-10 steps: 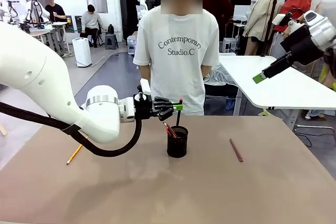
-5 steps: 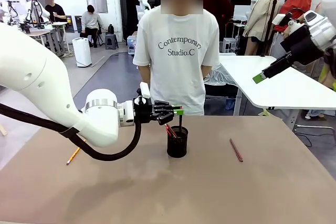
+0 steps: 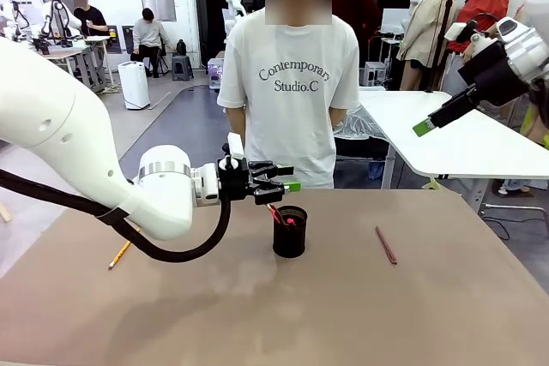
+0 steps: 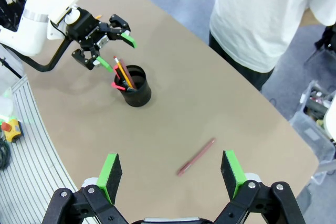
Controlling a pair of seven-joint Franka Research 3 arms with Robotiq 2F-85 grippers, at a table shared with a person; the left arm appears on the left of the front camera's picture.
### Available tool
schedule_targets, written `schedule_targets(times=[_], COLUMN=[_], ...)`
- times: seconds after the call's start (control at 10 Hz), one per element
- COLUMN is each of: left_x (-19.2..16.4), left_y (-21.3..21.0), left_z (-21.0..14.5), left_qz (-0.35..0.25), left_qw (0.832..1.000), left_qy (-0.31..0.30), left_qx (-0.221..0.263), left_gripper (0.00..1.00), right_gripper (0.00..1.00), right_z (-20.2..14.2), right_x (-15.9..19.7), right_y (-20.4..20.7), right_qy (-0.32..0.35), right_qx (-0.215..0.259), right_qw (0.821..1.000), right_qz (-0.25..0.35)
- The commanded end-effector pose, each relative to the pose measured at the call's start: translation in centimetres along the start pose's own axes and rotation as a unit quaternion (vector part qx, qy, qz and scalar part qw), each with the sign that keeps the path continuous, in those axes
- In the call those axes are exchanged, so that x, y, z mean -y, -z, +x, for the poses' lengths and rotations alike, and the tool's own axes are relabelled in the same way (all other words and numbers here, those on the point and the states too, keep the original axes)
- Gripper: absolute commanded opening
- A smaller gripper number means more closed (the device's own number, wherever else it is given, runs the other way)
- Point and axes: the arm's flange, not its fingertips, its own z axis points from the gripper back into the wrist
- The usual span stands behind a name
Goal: Place the pens into the pen holder.
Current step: Pick up a writing instrument from the table and place it into the Pen holder.
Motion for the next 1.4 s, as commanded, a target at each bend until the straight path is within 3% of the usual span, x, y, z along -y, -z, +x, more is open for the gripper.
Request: schedule_targets(times=[0.0,1.0,1.1,1.3], left_x=[0.3,0.2,-0.3,-0.2], left_y=[-0.9,-0.1,-2.1,-6.5], left_z=[0.7,0.4,1.8,5.5], left_qz=[-0.007,-0.002,-0.002,0.018], left_qw=[1.0,1.0,1.0,0.996], left_qy=[0.005,0.002,-0.004,0.041], left_qx=[0.006,0.001,-0.024,-0.079], left_gripper=[1.0,1.0,1.0,1.0], right_gripper=[1.0,1.0,1.0,1.0], right_z=[0.0,0.0,0.0,0.0], right_x=[0.1,0.1,0.1,0.1], right_y=[0.0,0.0,0.0,0.0], right_qy=[0.0,0.0,0.0,0.0], right_qx=[0.01,0.01,0.01,0.01], right_qw=[1.0,1.0,1.0,1.0], right_qz=[0.007,0.007,0.007,0.007])
